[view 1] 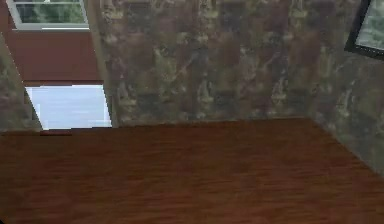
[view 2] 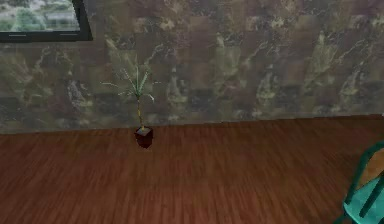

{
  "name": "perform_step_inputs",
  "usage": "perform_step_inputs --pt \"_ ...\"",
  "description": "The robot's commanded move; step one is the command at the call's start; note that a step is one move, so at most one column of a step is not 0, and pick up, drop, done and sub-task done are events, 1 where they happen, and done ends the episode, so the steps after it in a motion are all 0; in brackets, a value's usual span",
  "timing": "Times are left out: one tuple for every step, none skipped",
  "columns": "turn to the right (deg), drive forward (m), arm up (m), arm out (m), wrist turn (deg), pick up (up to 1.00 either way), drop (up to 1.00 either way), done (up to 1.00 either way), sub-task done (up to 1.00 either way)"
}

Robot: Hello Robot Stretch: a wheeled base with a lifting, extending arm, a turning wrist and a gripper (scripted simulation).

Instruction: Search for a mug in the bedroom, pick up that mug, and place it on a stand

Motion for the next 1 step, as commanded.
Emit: perform_step_inputs --pt "0.0 0.80 0.00 0.00 0.0 0.00 0.00 0.00 0.00"
